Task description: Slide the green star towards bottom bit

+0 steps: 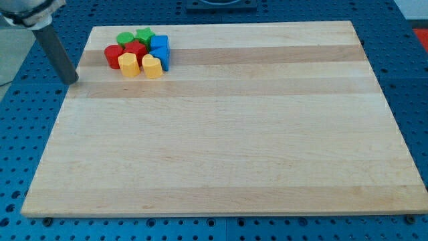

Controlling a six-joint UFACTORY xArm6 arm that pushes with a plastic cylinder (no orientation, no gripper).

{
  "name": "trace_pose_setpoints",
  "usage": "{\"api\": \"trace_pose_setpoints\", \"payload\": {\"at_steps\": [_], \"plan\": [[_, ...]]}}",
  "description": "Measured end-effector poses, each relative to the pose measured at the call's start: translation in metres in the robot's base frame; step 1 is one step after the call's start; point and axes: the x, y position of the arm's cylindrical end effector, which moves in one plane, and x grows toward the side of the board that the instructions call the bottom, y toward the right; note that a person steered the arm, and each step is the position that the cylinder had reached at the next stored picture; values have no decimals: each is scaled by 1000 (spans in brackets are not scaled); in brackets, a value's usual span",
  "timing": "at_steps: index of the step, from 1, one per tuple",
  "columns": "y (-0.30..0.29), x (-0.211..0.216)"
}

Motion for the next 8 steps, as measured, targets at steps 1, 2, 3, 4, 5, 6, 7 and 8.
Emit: {"api": "trace_pose_setpoints", "payload": {"at_steps": [1, 2, 3, 4, 5, 6, 7, 8], "plan": [[1, -41], [1, -104], [18, -125], [48, -134], [81, -147], [112, -148], [135, -145], [145, -136]]}}
